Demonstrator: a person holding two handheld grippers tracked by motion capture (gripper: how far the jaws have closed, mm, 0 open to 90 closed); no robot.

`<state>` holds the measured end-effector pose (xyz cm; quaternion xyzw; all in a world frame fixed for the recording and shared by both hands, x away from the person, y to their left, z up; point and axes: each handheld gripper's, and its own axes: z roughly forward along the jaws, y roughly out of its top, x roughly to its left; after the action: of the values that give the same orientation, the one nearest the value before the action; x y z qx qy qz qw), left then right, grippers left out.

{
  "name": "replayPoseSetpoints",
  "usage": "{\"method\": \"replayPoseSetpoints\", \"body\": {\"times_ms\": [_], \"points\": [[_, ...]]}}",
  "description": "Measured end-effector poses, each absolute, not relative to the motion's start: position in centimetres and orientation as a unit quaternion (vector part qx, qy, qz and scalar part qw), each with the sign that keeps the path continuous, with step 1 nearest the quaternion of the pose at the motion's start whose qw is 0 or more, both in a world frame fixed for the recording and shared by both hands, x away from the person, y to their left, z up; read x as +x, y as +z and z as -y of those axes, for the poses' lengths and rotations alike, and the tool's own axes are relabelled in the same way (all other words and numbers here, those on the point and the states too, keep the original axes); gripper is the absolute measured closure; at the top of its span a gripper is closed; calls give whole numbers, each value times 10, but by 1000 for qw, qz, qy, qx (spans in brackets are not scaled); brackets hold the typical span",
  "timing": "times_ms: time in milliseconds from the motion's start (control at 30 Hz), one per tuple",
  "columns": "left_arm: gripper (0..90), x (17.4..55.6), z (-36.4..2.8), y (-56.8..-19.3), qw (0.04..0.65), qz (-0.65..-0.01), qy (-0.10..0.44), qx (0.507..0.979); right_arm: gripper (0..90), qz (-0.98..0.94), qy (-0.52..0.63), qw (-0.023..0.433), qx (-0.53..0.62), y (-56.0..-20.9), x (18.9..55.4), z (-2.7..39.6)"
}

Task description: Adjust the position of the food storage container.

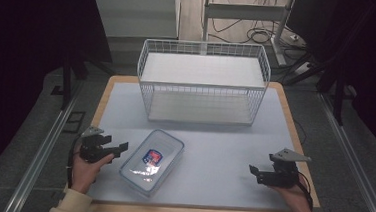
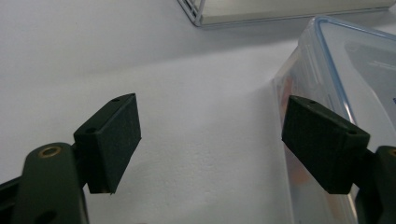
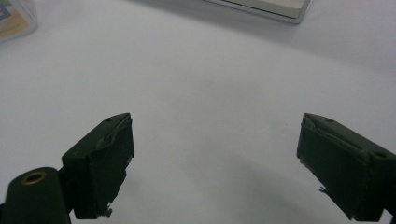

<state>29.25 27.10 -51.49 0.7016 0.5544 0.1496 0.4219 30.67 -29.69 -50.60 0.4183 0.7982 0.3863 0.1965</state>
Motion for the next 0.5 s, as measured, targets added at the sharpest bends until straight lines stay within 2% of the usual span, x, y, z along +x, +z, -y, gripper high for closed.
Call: {"method": "replayPoseSetpoints", "body": {"times_ms": [133, 233, 367, 500], "points": [[198, 292, -271, -513, 424, -552, 152, 702, 111, -800, 384, 198, 417, -507, 306, 297], [246, 290, -269, -509, 430, -549, 156, 700, 111, -802, 381, 200, 413, -507, 306, 296], [355, 288, -268, -505, 429, -550, 163, 697, 113, -805, 377, 203, 410, -508, 305, 295], [514, 286, -270, -501, 445, -545, 149, 695, 114, -809, 373, 205, 407, -509, 305, 293]]}}
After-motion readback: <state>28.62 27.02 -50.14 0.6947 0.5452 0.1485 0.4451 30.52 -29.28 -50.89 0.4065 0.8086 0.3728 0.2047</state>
